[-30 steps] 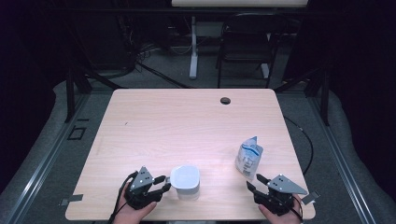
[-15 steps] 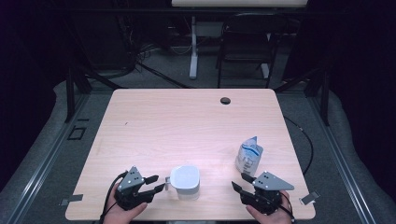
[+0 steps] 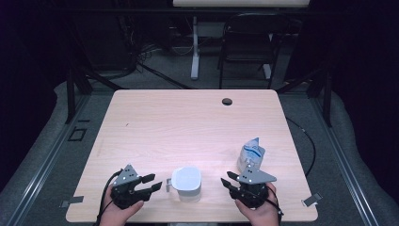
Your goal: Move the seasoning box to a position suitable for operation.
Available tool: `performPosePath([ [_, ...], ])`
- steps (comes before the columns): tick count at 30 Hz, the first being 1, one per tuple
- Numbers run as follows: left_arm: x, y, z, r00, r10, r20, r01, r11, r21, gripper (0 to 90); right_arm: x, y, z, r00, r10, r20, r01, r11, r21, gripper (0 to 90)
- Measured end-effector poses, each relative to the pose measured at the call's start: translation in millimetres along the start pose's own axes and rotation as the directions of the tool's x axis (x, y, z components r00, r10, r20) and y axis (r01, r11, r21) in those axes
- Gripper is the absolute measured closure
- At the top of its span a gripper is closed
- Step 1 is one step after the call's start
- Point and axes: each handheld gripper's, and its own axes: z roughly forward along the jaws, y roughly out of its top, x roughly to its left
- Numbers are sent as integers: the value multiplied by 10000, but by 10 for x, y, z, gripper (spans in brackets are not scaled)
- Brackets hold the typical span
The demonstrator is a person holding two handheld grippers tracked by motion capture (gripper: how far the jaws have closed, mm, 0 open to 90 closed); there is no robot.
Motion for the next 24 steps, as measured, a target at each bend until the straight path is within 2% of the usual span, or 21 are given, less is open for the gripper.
performPosePath([
  [4, -7, 15, 1, 9999, -39, -152, 39, 10000, -6, 543, -6, 46, 51, 9998, 152, 84, -152, 9999, -15, 640],
  [5, -2, 27, -1, 9999, -4, -152, 4, 10000, -1, 540, -12, 76, 91, 9997, 166, 169, -162, 9996, -229, 572],
  [6, -2, 27, -1, 9999, -4, -152, 4, 10000, -1, 532, -12, 76, 91, 9997, 166, 169, -162, 9996, -229, 572],
  [7, 1, 44, -1, 9997, -60, -243, 61, 10000, 59, 529, -29, 119, 148, 9995, 320, -82, -323, 9990, -323, 471],
  [8, 7, 53, 4, 9996, -90, -257, 90, 10000, 21, 527, -33, 134, 166, 9994, 330, -65, -331, 9990, -309, 466],
  [11, 16, 89, 13, 9995, -235, -208, 236, 9997, 19, 511, -44, 177, 223, 9996, 271, -63, -273, 9992, -309, 467],
  [13, 12, 126, 21, 9997, -190, -172, 191, 9998, 54, 501, -51, 210, 252, 9977, 557, -386, -568, 9980, -285, 472],
  [15, 2, 168, 20, 9998, -194, -111, 195, 9998, 79, 498, -33, 244, 258, 9991, 302, -299, -312, 9989, -343, 548],
  [17, 5, 215, 18, 9998, -143, -170, 143, 9999, 52, 498, -3, 283, 271, 9997, 141, -188, -150, 9987, -481, 576],
  [21, -1, 306, 1, 9990, -307, -322, 302, 9994, -143, 490, 22, 302, 296, 9998, 142, -139, -154, 9960, -878, 574],
  [24, 0, 344, -5, 9990, -315, -326, 308, 9993, -230, 484, 28, 281, 304, 9994, 234, -240, -257, 9949, -977, 556],
])
